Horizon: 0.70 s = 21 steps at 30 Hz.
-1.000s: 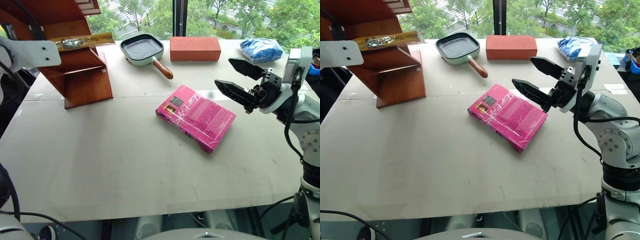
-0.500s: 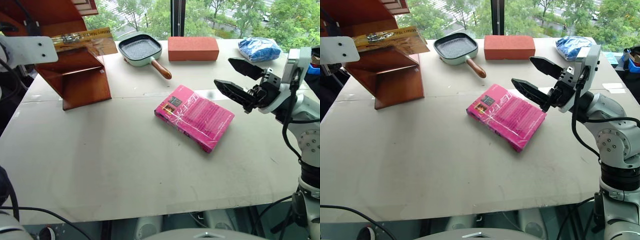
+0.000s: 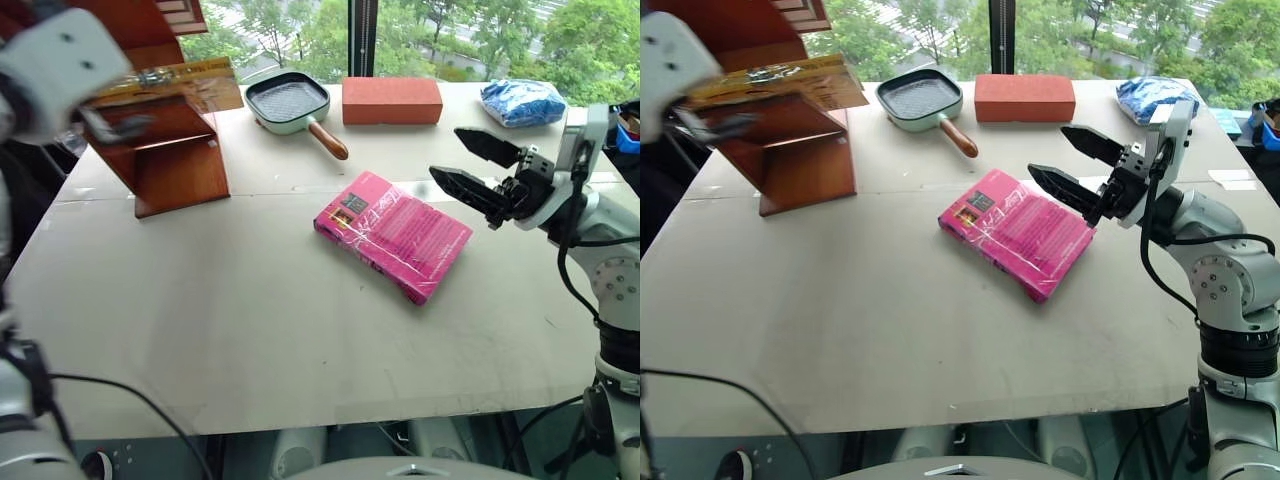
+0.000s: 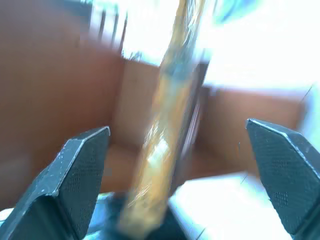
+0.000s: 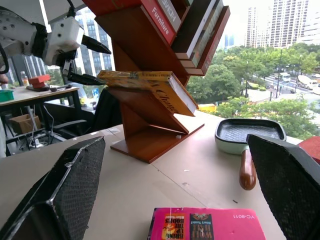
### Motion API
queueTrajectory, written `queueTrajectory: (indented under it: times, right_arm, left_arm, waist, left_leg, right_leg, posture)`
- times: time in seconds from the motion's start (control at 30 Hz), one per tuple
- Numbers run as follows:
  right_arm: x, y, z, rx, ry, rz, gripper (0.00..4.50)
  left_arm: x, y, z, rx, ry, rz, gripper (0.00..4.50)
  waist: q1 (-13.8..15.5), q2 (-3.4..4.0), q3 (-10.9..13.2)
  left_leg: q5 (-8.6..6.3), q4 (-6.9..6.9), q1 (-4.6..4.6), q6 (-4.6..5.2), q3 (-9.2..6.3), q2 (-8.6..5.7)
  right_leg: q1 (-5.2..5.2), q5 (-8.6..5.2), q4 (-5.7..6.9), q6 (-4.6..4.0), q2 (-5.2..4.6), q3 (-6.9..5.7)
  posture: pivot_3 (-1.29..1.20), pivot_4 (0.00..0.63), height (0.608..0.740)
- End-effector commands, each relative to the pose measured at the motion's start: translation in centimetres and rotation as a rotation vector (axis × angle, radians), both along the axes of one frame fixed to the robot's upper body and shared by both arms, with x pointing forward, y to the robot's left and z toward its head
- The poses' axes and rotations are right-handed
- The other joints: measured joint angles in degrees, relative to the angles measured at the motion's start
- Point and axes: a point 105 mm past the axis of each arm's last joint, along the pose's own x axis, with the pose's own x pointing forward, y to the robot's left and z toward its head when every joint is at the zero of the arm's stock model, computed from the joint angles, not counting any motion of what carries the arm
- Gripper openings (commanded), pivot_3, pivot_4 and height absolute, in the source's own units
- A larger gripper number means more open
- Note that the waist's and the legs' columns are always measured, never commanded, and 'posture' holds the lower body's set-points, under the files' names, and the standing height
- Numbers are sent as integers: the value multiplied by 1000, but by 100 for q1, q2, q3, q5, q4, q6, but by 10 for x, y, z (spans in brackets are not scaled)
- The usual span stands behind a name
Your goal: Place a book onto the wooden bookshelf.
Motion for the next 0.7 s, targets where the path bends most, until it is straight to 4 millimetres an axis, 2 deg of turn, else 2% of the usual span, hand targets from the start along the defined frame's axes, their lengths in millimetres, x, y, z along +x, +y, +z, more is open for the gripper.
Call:
queueTrajectory:
  times: [0.03, 0.1, 0.17, 0.23, 0.3, 0.43, 0.53, 0.7]
  right_arm:
    - [-3, -15, -14, -30, -10, -63, 4500]
    - [-5, -29, -36, -89, 17, -124, 4500]
    - [-8, -43, -61, -151, 53, -184, 4500]
    - [-13, -58, -87, -209, 82, -252, 4500]
    - [-20, -72, -113, -253, 114, -307, 4500]
    - [-41, -90, -153, -339, 174, -352, 4500]
    - [-53, -100, -173, -395, 202, -366, 4500]
    - [-61, -106, -185, -421, 212, -378, 4500]
  left_arm:
    - [-16, -47, -27, -251, 82, -186, 4486]
    - [-25, -63, -60, -369, 166, -207, 4486]
    - [-45, -83, -106, -528, 302, -237, 4486]
    - [-65, -93, -146, -565, 354, -248, 4486]
    - [-78, -88, -181, -630, 383, -185, 4486]
    - [-89, -73, -230, -663, 356, -74, 4486]
    - [-101, -70, -255, -717, 379, -39, 4486]
    - [-106, -71, -263, -738, 368, -65, 4486]
  waist:
    - [-10, -3, 1]
    - [-48, -8, 3]
    - [-110, 8, -7]
    - [-161, 8, -7]
    - [-194, 7, -8]
    - [-108, 17, -12]
    - [-106, 17, -14]
    - [-113, 17, -21]
  left_leg:
    - [0, 8, -4, 0, 0, -2]
    - [0, 19, -8, 0, 2, -2]
    - [0, 19, -9, 0, 5, -2]
    - [-7, 16, 7, 10, 2, -3]
    - [-8, 10, 10, 10, 2, -2]
    - [-8, 8, 34, 10, 1, -1]
    - [-10, 9, 135, 8, 9, -1]
    - [-26, 9, 148, -19, -2, 4]
  right_leg:
    - [-1, 0, 5, 0, 1, 7]
    - [-1, 1, 2, 1, 3, 15]
    - [-3, 0, 1, 3, 3, 22]
    - [-2, -8, 8, 13, 2, 49]
    - [-4, -8, 7, 11, 6, 52]
    - [10, -12, 20, 0, 10, 36]
    - [97, -35, 11, 0, 5, 46]
    - [101, -36, -2, 2, -16, 69]
  posture:
    - [0, 150, 740]
    - [0, 150, 740]
    - [0, 150, 740]
    - [0, 150, 740]
    - [0, 150, 740]
    - [0, 150, 740]
    - [0, 150, 740]
    - [0, 150, 740]
